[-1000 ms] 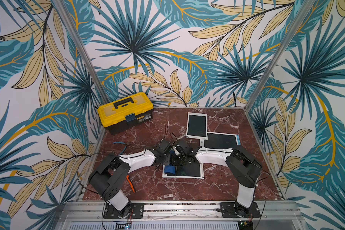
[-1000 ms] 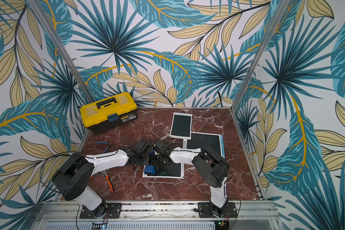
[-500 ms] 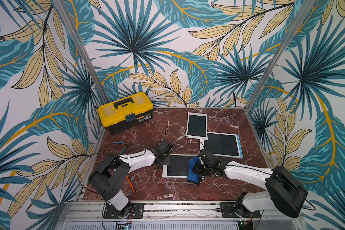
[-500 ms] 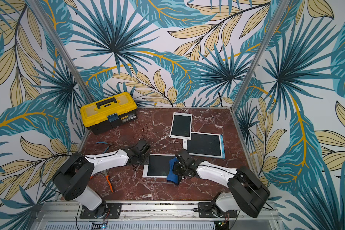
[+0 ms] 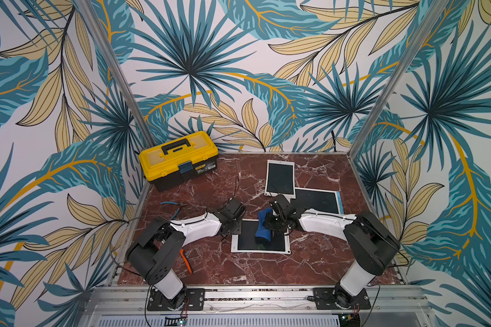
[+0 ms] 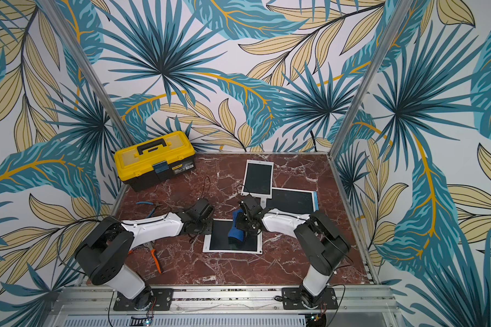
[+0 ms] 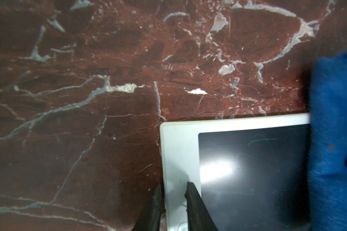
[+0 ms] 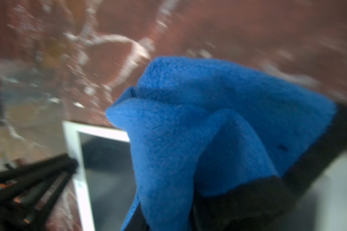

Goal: Wipe the drawing tablet
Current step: Wipe the dirt from the drawing tablet.

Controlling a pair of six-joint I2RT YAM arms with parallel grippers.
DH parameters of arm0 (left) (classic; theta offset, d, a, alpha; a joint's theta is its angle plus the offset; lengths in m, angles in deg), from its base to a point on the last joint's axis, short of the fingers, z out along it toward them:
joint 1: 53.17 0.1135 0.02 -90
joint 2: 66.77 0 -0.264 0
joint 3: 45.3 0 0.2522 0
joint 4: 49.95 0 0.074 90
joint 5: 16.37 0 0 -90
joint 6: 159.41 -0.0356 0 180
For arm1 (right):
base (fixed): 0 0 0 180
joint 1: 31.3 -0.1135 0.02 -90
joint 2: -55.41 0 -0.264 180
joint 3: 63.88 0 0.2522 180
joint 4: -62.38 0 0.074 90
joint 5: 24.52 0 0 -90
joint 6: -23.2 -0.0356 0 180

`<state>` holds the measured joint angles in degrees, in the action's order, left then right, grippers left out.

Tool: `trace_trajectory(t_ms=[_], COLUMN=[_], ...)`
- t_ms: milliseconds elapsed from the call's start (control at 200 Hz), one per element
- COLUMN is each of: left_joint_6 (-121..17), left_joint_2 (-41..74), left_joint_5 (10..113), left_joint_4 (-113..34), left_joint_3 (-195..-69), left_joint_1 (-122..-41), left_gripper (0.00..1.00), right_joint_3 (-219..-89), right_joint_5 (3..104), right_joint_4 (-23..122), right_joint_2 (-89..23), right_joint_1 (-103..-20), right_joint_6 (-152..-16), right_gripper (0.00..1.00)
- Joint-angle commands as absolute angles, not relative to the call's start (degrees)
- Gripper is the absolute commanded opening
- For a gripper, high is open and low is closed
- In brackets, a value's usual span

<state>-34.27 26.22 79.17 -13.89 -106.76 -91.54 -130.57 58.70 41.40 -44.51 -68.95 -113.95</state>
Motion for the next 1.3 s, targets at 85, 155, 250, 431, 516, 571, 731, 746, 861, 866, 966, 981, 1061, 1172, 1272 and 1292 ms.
trace_trajectory(t_ms=[85,155,250,431,516,571,731,746,861,866,966,981,1061,1172,1272,1292], left_joint_6=[-34.9,-35.0,-35.1,-35.3,-35.2,-35.2,-35.3,-35.3,-35.3,-35.3,-35.4,-35.5,-35.6,-35.6,-35.7,-35.7], left_joint_2=[29.7,30.0,30.4,29.8,29.9,30.2,31.1,31.1,31.0,31.0,30.7,30.7,30.7,30.9,30.9,30.9], left_joint_5=[77.4,77.4,77.4,77.4,77.4,77.4,77.4,77.4,77.4,77.4,77.4,77.4,77.4,77.4,77.4,77.4], left_joint_4=[-8.2,-8.2,-8.2,-8.2,-8.2,-8.2,-8.2,-8.2,-8.2,-8.2,-8.2,-8.2,-8.2,-8.2,-8.2,-8.2], left_joint_3=[-103.0,-103.3,-103.5,-103.1,-103.0,-103.2,-103.9,-103.9,-103.7,-103.7,-103.3,-103.3,-103.4,-103.5,-103.8,-103.8], left_joint_1=[-92.0,-92.1,-92.1,-92.0,-92.1,-92.1,-92.1,-92.2,-92.2,-92.1,-92.1,-92.1,-92.2,-92.2,-92.2,-92.1], left_gripper=[0.25,0.25,0.24,0.25,0.25,0.25,0.25,0.25,0.25,0.25,0.24,0.25,0.25,0.25,0.24,0.25], right_joint_3=[-131.0,-132.0,-133.1,-129.1,-125.8,-124.0,-119.5,-119.1,-116.6,-116.4,-111.1,-109.8,-103.2,-97.9,-97.8,-97.7], right_joint_5=[55.6,54.5,52.9,52.5,52.9,53.3,52.9,52.9,54.3,54.3,52.8,52.4,51.2,52.2,56.0,57.0], right_joint_4=[40.8,41.4,42.2,45.2,45.7,45.9,49.9,50.5,52.3,52.3,58.3,59.8,65.8,63.0,51.2,48.7], right_joint_2=[-52.8,-53.7,-55.4,-54.2,-52.0,-50.6,-48.7,-48.7,-48.2,-48.2,-47.3,-46.9,-44.7,-38.2,-29.8,-28.0], right_joint_1=[-75.1,-78.8,-83.1,-86.5,-86.8,-87.1,-88.1,-88.0,-87.6,-87.6,-84.0,-83.2,-78.9,-74.2,-73.8,-73.8], right_joint_6=[-116.7,-117.2,-118.3,-121.4,-122.2,-122.7,-125.8,-126.1,-128.0,-128.1,-131.4,-132.1,-134.7,-133.8,-131.4,-131.3], right_gripper=[0.27,0.27,0.27,0.27,0.27,0.27,0.27,0.27,0.27,0.27,0.27,0.27,0.28,0.27,0.27,0.28])
